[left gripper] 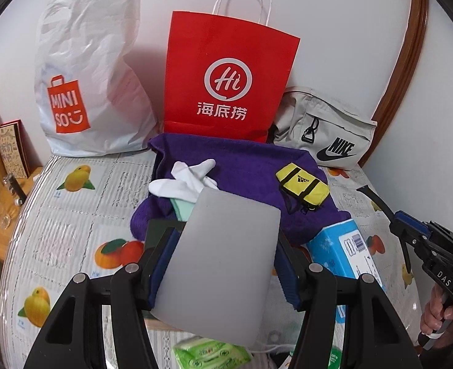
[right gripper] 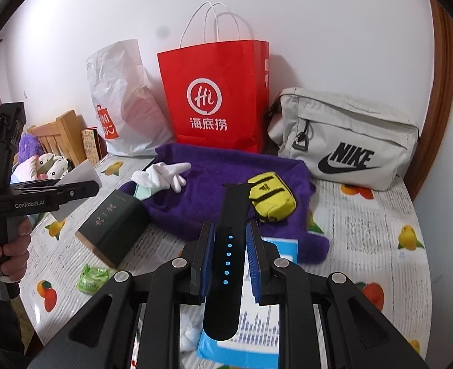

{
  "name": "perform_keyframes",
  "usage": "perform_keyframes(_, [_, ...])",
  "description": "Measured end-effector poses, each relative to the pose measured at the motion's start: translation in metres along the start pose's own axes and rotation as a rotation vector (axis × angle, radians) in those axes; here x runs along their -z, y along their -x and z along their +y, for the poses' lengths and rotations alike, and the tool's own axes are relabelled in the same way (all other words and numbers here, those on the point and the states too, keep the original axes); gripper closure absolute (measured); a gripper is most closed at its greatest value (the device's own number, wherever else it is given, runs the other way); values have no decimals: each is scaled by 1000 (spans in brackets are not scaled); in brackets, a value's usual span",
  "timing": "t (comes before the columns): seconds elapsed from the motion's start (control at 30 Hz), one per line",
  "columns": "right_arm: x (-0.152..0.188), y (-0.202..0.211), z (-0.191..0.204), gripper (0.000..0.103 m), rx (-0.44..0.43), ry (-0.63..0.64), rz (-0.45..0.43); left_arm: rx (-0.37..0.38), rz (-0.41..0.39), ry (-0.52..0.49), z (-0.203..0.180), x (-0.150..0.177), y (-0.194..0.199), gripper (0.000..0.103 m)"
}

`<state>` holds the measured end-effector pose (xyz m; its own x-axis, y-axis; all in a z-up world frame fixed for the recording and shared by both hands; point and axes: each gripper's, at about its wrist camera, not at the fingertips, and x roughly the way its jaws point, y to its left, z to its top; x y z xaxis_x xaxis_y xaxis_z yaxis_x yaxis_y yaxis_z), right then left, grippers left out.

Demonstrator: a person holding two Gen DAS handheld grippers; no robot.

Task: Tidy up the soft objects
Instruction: 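Carry the sponge in the left tool and the strap in the right tool onto the purple towel, then open the left tool to drop the sponge while the right tool releases the strap on the towel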

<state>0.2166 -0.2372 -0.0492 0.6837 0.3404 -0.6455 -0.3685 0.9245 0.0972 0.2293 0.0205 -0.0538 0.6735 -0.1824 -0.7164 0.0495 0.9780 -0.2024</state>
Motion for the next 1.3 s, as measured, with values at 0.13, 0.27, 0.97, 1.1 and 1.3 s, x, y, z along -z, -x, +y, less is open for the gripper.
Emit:
perform_keyframes(0.13, [-9,-16,-4,82,7,-2,20,2,5,0,-1,-8,-9,45])
perform_keyframes(0.27, [-18,-32,-7,82,7,-3,37,7,12,0,-1,-15,-20,45])
perform_keyframes(0.97, [-46,-112,-16,82,9,-6,101,13,79,3,12,-41,-75,44])
perform_keyframes(1.1, [-48,-124,-20,82,7,-12,114,20,98,16,17,-44,-83,44])
perform_keyframes(1.3, [-51,-146,-17,82,-19,3,146,48,119,25,18,-48,-95,44])
